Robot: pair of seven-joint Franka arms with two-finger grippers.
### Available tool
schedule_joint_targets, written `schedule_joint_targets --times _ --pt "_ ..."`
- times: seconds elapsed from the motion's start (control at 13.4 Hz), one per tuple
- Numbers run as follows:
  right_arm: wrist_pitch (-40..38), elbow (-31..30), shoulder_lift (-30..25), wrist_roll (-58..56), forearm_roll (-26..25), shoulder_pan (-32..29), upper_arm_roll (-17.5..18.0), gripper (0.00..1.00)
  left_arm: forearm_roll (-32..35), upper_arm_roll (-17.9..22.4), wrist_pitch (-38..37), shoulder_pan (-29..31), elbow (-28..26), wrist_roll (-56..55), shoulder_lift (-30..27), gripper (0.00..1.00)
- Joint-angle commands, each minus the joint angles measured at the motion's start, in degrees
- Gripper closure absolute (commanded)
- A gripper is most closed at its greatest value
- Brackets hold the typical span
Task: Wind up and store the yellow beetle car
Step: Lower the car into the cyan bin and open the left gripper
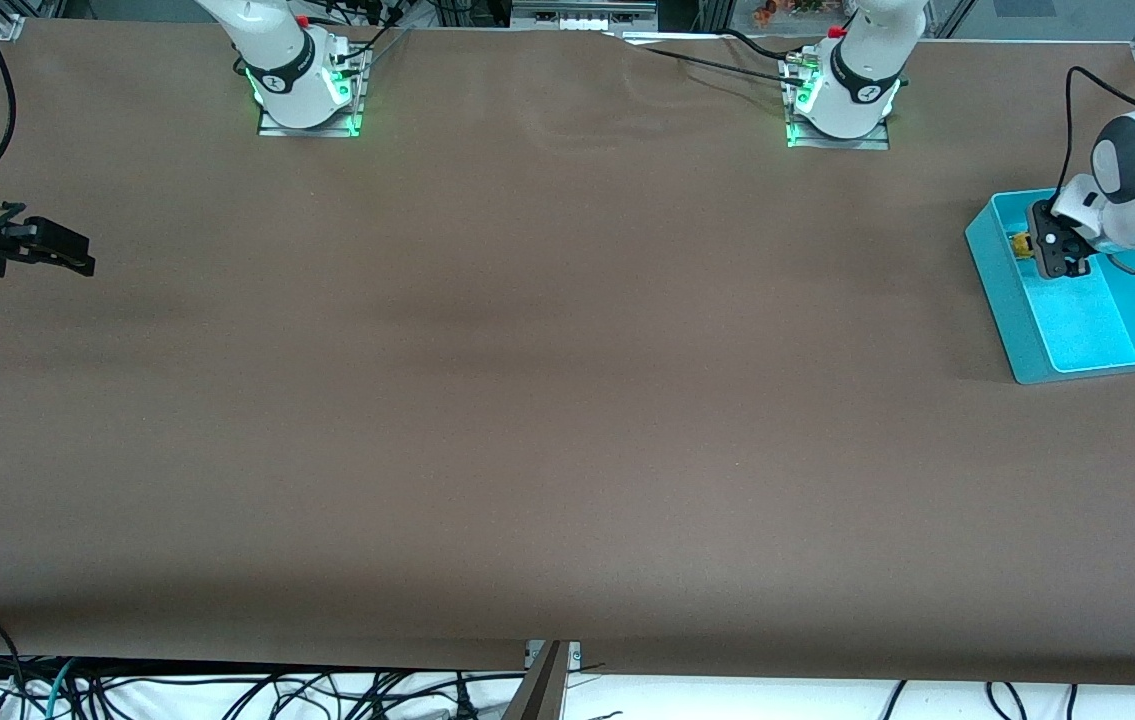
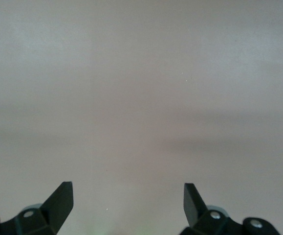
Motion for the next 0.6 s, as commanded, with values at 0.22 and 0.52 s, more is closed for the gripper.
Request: schedule_joint_targets --times 0.22,0.52 --pt "-0.26 1.07 0.34 0.68 0.88 -0.22 0.22 0.0 1.35 -0.6 2.34 2.0 -1.17 0.98 -0.22 0.0" --pt "-0.26 1.07 0.34 0.68 0.88 -0.22 0.22 0.0 -1.53 -1.3 2.07 0.42 1.11 0.89 -3.9 0.0"
